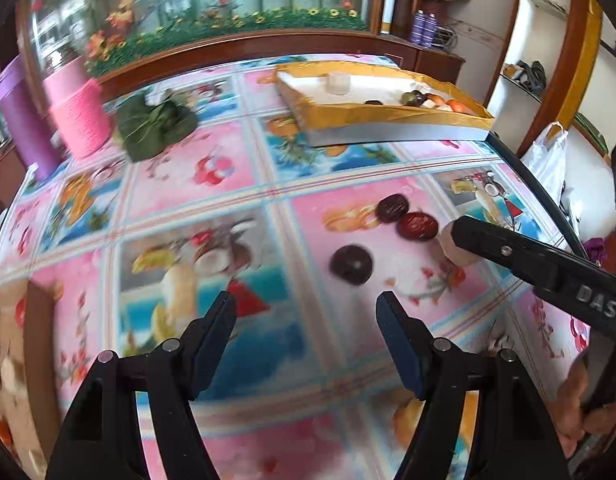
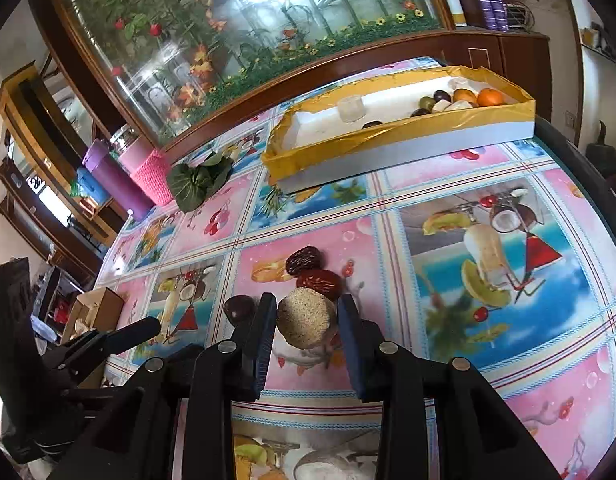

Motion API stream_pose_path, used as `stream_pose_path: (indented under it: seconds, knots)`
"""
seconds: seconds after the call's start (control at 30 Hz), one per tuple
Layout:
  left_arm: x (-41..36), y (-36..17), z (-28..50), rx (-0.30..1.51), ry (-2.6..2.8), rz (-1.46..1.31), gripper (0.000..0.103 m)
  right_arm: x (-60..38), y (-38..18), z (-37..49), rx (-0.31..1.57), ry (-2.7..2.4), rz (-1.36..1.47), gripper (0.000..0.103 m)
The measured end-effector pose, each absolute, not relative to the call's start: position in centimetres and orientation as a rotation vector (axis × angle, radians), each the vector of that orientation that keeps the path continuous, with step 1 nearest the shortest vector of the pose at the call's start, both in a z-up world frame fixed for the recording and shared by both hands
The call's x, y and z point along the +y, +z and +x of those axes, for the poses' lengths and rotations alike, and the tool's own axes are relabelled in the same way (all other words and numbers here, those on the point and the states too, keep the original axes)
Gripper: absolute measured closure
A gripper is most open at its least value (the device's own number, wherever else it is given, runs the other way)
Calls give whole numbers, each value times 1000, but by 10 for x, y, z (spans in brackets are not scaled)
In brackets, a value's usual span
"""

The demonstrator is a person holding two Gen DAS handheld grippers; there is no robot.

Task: Organize fruits
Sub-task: 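Grasp the round beige cake with the right gripper while the left gripper grasps a dark round fruit, then carry the cake and dark fruit into the cardboard tray and open both grippers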

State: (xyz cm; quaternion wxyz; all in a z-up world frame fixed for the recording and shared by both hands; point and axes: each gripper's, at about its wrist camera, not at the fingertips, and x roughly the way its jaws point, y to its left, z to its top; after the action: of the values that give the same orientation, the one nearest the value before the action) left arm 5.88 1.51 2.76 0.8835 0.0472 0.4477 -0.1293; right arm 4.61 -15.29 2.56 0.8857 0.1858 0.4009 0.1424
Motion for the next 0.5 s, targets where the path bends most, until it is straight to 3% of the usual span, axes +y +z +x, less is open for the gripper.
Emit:
stream_pose_path:
  seconds: [0.17, 0.2, 0.23, 0.3, 0.5]
  knots:
    - [-12, 17, 76, 918, -300, 174, 34, -173, 28, 47, 815, 256, 452, 70]
    - [-15, 15, 77, 917, -300, 186, 46, -174, 27, 48, 815, 250, 454, 70]
    - [-18, 12, 77, 920, -295, 201, 65, -174, 28, 48, 815, 247, 452, 70]
    - [-19, 12, 75, 903, -293, 216, 80, -172, 29, 47, 810, 248, 437, 70]
    - [-11, 27, 50, 863, -277, 214, 80, -165, 33, 44, 787, 236, 391, 70]
